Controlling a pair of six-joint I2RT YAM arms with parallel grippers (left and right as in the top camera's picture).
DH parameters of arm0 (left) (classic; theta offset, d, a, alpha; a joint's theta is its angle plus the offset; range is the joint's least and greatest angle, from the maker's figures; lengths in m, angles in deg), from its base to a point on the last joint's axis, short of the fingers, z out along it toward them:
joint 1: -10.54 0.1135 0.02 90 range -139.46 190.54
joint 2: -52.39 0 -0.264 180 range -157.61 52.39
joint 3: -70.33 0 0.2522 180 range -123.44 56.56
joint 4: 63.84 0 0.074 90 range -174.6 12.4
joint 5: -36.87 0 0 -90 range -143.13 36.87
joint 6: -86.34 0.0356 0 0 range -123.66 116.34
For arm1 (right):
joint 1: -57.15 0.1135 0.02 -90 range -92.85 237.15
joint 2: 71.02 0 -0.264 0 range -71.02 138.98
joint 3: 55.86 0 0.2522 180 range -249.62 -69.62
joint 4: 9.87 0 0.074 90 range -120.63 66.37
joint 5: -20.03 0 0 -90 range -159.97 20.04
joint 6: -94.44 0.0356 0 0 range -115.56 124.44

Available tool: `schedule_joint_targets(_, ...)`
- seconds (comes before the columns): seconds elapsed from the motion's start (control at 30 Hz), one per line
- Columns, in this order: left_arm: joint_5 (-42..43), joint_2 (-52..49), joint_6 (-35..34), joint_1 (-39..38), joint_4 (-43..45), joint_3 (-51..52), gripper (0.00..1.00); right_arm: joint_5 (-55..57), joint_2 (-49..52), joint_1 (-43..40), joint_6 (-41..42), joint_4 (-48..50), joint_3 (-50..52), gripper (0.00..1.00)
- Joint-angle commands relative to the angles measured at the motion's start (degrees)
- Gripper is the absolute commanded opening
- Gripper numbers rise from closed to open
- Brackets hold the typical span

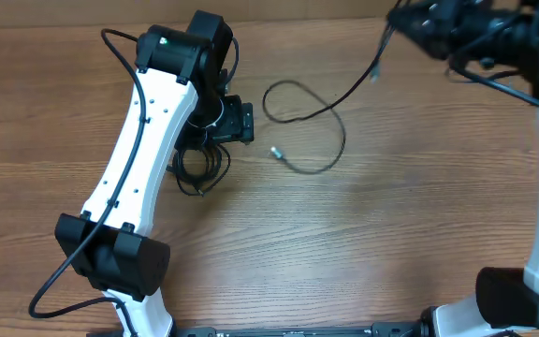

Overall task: Untangle cables
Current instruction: 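Carry the separated cable to the right side and lower it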

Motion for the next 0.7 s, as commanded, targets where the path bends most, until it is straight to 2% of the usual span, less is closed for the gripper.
schedule_joint_targets(0.0, 0.5, -0.4, 0.5, -0.5, 0.7, 0.7, 0.87, -1.2, -2.8, -1.8, 0.0, -0.4, -6.5, 0.04)
schedule_joint_targets(0.17, 0.4, -0.4, 0.5, -0.4, 1.4, 0.7, 0.88, 4.2, -3.9, -2.5, 0.2, -5.2, -8.0, 0.04)
schedule_joint_targets(0.43, 0.4, -0.4, 0.5, -0.4, 2.3, 0.7, 0.91, 30.6, -3.6, -2.5, 0.2, -18.1, -5.4, 0.04)
schedule_joint_targets(0.67, 0.5, -0.4, 0.5, -0.4, 3.6, 0.7, 0.91, 34.9, -3.3, -2.5, -0.1, -21.7, 3.7, 0.04)
